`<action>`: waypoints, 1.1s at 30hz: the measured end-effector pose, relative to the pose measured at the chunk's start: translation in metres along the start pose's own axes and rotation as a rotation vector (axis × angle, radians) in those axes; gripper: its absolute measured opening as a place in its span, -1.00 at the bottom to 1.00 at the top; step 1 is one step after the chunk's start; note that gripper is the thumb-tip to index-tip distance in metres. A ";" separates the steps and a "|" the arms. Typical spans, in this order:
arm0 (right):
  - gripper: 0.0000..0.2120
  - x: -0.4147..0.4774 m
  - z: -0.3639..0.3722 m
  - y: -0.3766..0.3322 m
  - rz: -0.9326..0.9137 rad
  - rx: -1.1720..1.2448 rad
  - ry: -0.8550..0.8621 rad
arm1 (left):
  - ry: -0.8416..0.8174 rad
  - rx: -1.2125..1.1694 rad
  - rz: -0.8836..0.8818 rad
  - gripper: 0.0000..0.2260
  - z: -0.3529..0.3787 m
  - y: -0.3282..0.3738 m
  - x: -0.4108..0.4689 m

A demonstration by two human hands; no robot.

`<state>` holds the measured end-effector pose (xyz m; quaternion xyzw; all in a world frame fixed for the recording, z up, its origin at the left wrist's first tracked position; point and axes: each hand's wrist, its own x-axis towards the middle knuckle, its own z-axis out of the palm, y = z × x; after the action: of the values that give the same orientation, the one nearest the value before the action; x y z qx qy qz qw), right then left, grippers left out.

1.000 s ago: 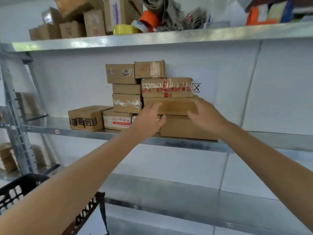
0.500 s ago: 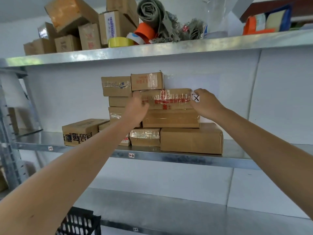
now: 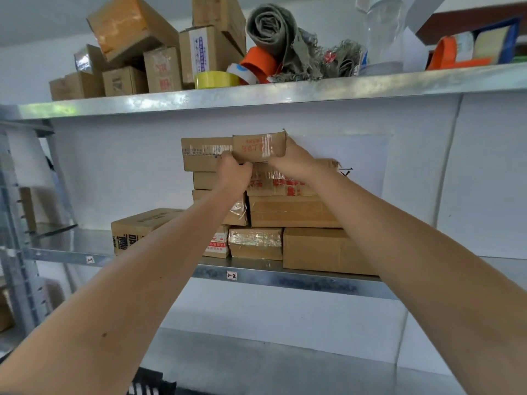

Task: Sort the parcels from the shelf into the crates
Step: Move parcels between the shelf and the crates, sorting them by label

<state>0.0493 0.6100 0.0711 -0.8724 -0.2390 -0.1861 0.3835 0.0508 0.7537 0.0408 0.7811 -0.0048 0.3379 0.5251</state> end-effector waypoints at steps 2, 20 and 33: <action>-0.36 0.004 0.004 0.003 0.056 0.028 0.002 | -0.005 -0.082 -0.041 -0.65 0.000 0.000 -0.001; -0.71 -0.106 -0.007 0.029 0.027 0.533 0.339 | 0.079 -0.639 -0.059 -0.83 -0.008 -0.025 -0.126; -0.79 -0.265 0.090 0.101 0.176 0.482 0.132 | 0.096 -0.424 -0.289 -0.92 -0.021 -0.096 -0.293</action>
<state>-0.0977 0.5462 -0.1790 -0.7592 -0.1740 -0.1462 0.6098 -0.1516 0.7127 -0.1893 0.6291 0.0608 0.2875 0.7196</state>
